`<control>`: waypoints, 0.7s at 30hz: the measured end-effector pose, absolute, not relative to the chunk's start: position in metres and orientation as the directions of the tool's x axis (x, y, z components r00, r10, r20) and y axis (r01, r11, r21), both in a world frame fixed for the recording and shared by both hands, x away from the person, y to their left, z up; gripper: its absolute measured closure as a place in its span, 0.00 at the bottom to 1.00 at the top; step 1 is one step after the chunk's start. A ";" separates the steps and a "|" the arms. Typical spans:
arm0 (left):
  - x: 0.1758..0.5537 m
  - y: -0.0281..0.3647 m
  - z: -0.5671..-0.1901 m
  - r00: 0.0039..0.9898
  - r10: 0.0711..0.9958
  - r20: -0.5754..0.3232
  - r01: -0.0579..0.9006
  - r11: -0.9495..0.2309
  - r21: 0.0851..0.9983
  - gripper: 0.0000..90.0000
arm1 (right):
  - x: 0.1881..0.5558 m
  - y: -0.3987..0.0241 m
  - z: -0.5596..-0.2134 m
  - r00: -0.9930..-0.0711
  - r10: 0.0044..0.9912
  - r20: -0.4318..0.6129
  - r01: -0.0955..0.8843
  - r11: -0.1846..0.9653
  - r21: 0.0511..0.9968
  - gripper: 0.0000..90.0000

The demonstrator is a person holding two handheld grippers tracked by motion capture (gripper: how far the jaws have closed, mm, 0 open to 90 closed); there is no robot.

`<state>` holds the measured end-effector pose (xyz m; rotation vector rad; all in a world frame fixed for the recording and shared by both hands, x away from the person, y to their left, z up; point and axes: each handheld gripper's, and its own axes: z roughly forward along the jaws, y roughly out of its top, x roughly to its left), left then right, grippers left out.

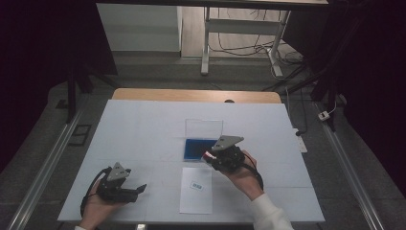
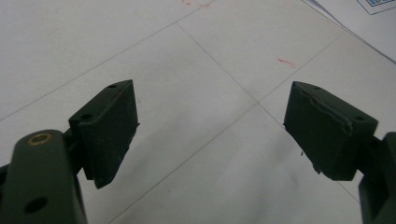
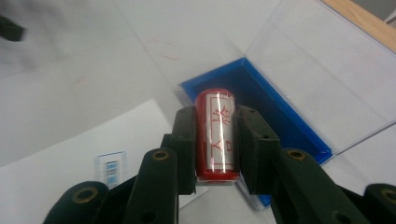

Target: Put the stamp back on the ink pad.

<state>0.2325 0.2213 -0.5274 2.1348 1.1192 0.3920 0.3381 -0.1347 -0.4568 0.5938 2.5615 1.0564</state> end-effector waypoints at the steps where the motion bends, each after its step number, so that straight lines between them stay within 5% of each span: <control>1: 0.233 0.221 -0.527 0.584 0.810 -0.046 0.603 -0.395 0.693 0.20 | 0.342 -0.134 -0.458 -0.865 0.487 -0.123 0.262 0.646 0.717 0.77; 21: 0.233 0.222 -0.528 0.591 0.806 -0.047 0.601 -0.400 0.692 0.20 | 0.399 -0.116 -0.473 -0.824 0.561 -0.087 0.368 0.645 0.670 0.77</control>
